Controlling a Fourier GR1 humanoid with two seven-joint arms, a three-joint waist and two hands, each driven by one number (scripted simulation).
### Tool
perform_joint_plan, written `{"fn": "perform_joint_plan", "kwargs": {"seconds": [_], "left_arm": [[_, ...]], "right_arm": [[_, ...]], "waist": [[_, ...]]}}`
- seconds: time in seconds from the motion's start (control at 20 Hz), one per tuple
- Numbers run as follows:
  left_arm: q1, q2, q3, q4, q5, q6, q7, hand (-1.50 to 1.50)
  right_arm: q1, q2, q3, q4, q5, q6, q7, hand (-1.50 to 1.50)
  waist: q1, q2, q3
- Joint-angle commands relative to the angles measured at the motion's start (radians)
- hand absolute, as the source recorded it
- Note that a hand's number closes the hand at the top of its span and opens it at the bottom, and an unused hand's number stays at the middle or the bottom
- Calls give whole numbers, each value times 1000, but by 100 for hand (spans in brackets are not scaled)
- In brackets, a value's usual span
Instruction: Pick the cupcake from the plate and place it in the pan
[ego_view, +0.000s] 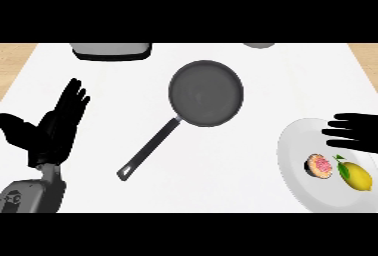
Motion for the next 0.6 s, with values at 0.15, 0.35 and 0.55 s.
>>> {"fn": "perform_joint_plan", "kwargs": {"seconds": [0.15, 0.35, 0.55], "left_arm": [[-6, 4, 39, 24, -9, -41, -19, 0], [-69, -23, 32, 69, -34, -11, 5, 0], [-43, -23, 54, 88, -36, -38, -50, 0]], "right_arm": [[77, 28, -110, -91, 55, 42, -18, -150], [99, 72, -117, -214, 57, 120, 58, -150], [182, 48, -163, -260, 121, 117, 79, -150]], "waist": [[-3, 0, 0], [-5, 1, 0], [-8, 0, 0]]}}
